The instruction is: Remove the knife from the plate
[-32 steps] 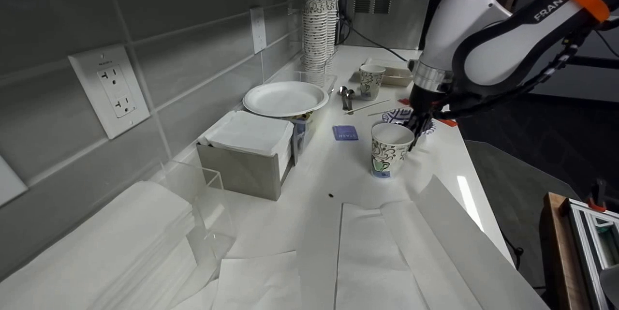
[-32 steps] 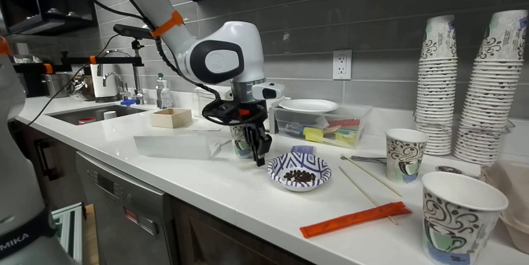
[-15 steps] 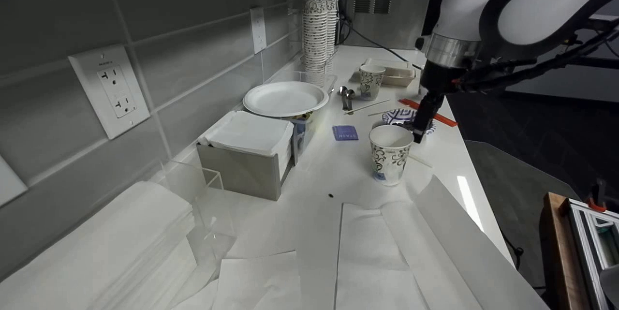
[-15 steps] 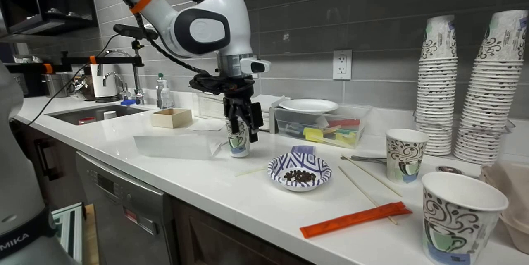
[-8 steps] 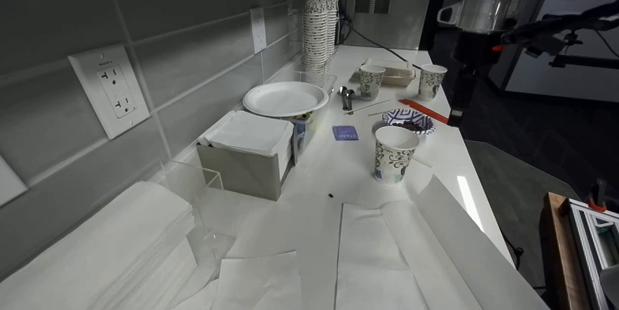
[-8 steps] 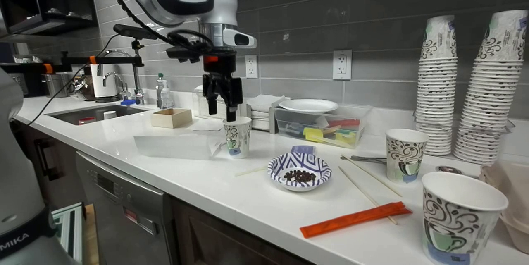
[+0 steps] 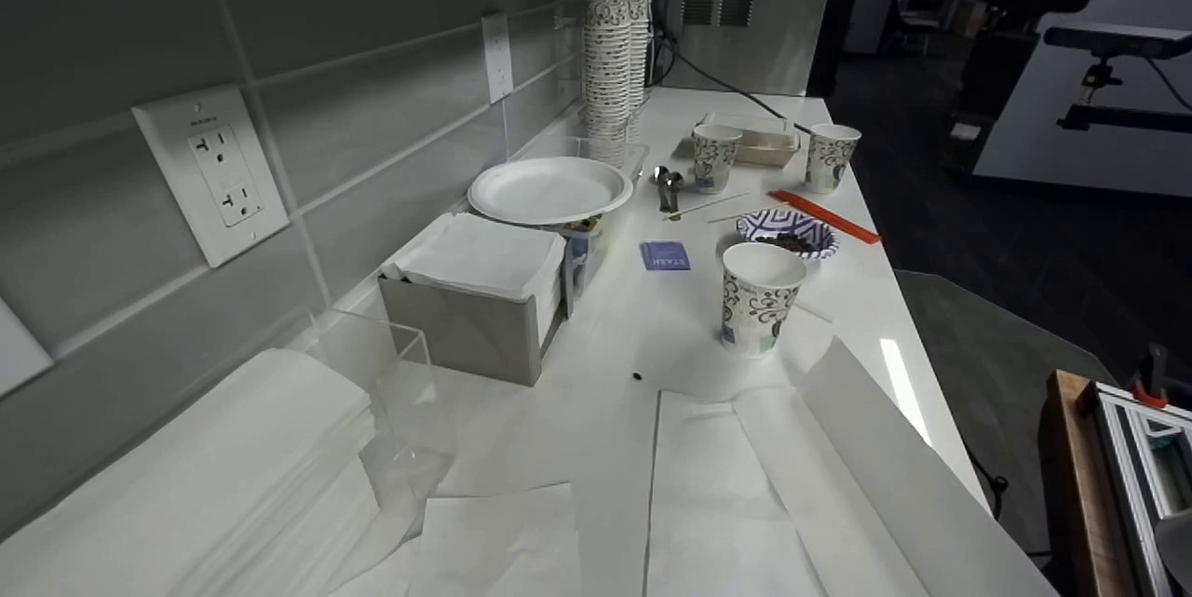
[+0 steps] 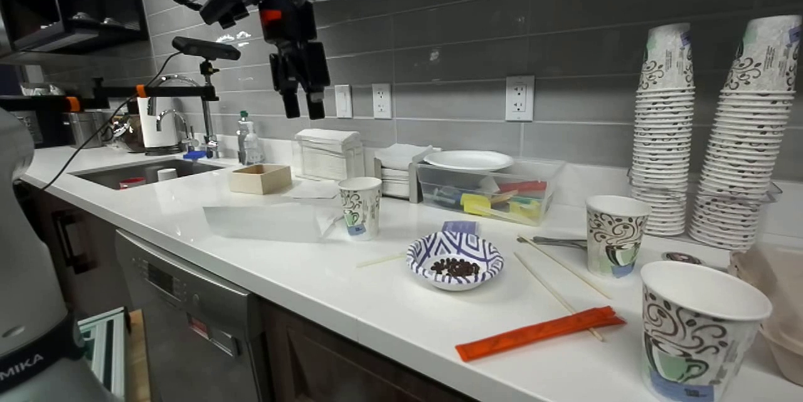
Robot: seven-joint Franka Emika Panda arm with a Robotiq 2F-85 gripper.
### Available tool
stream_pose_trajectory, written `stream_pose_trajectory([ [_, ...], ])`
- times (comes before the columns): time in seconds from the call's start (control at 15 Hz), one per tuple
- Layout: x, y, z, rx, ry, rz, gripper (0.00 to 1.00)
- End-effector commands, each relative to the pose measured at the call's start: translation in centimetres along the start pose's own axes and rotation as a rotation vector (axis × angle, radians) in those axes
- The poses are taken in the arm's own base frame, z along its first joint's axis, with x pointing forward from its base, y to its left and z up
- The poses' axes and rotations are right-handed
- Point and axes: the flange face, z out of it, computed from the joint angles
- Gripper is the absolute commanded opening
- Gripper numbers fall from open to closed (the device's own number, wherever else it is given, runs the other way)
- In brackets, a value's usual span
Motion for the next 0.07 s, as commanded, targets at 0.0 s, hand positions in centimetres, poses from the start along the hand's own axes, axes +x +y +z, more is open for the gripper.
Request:
stream_pose_trajectory([
  [0.0, -0.09, -0.01, -0.18, 0.000, 0.003, 0.001, 1.00],
])
